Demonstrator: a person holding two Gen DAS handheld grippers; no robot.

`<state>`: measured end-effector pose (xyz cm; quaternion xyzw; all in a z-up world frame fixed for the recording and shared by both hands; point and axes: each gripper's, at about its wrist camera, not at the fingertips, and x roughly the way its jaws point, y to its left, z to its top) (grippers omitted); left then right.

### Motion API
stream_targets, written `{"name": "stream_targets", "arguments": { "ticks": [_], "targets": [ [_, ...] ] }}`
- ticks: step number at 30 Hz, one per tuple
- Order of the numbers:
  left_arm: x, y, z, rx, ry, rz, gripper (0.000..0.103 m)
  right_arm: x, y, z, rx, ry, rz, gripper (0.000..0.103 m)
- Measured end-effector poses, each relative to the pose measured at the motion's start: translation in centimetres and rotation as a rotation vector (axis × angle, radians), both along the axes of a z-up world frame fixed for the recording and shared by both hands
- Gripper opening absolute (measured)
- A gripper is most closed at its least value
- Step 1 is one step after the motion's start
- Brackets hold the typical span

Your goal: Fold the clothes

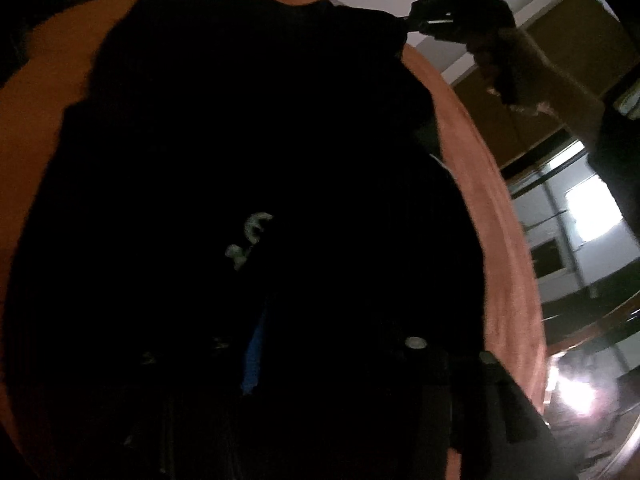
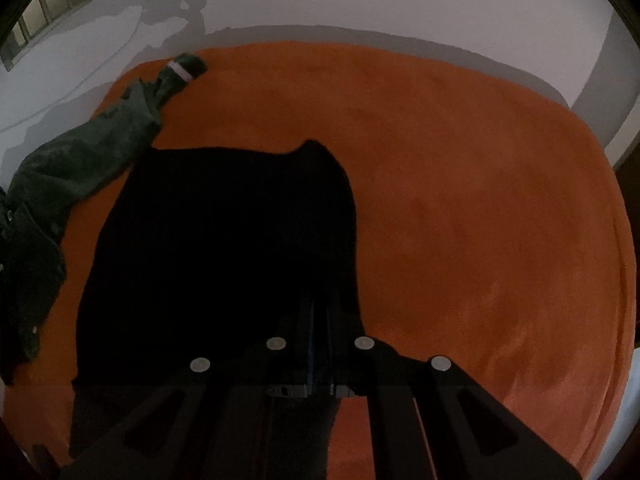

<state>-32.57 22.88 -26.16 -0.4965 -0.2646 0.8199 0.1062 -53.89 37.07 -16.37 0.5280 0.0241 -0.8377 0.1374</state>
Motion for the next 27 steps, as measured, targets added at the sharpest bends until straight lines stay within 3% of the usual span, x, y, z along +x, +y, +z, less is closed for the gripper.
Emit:
{"name": "stream_targets", "arguments": {
  "ticks": [4, 7, 10, 11, 12, 16, 19, 27],
  "targets": [
    [-0.1, 0.4, -0.7, 0.063, -0.018, 0.0, 0.04, 0.4, 0.3, -0.5, -0.01, -0.005, 0.017, 0.004],
    [-0.2, 1.3, -1.7, 0.024, -0.054, -0.014, 0.04, 0.9, 0.5, -0.5, -0.017, -0.006, 0.024, 0.004],
    [-0.2, 1.4, -1.3, 0.033, -0.059, 0.007, 0.04, 1.2, 0.5, -0.4, -0.018, -0.004, 0.033, 0.004],
    [-0.2, 1.4, -1.4, 0.03, -0.062, 0.007, 0.035, 1.3, 0.6, -0.3, -0.018, -0.003, 0.036, 0.004],
    [-0.5, 1.8, -1.4, 0.007, -0.065, -0.009, 0.006, 1.3, 0.7, -0.3, -0.018, -0.001, 0.037, 0.004],
    [-0.9, 3.0, -0.5, -0.08, -0.059, -0.037, 0.005, 1.4, 1.0, -0.3, -0.029, -0.004, 0.026, 0.004],
    [0.1, 2.1, 1.0, -0.029, -0.018, 0.015, 0.005, 1.5, 0.4, -0.4, -0.026, 0.0, 0.032, 0.004],
    [3.9, -4.8, 8.5, 0.166, 0.171, 0.091, 0.005, 1.9, -1.9, 1.7, -0.05, 0.059, 0.07, 0.004]
  ]
}}
